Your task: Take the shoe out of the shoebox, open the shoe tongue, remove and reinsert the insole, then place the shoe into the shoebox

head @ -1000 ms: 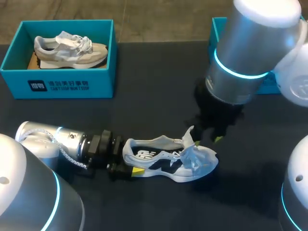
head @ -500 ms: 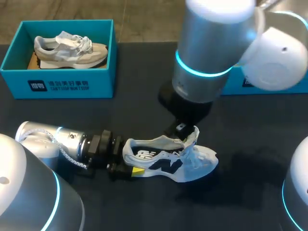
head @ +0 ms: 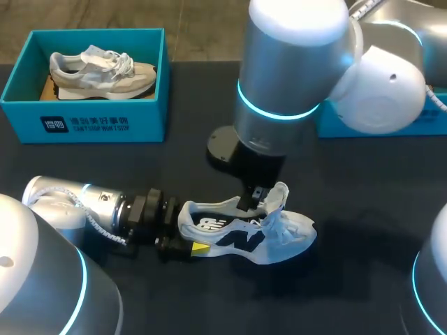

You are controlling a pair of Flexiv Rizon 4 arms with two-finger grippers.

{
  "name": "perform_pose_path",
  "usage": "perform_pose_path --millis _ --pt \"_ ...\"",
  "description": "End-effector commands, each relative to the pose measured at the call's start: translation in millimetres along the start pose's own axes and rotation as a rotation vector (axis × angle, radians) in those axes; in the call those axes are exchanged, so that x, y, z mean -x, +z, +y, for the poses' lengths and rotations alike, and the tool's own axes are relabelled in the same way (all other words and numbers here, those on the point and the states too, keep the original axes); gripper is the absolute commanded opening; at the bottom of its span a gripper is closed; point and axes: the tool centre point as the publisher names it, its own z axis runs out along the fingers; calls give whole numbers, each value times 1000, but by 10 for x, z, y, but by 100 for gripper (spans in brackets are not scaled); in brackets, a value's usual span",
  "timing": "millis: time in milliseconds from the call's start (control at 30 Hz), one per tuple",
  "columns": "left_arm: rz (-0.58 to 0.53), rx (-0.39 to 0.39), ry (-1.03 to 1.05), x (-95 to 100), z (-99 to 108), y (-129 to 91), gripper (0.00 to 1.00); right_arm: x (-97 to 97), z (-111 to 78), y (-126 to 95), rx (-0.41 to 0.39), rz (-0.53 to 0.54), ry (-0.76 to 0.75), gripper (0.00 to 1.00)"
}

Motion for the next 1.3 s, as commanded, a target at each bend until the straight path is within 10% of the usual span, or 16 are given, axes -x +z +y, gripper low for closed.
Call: perform_pose_path --millis 33,1300 --pt "-1 1 -1 -5 9 -10 0 46 30 94 -43 -36 -80 0" --pt "-1 1 -1 -5 9 -10 0 159 644 879 -119 7 -377 0"
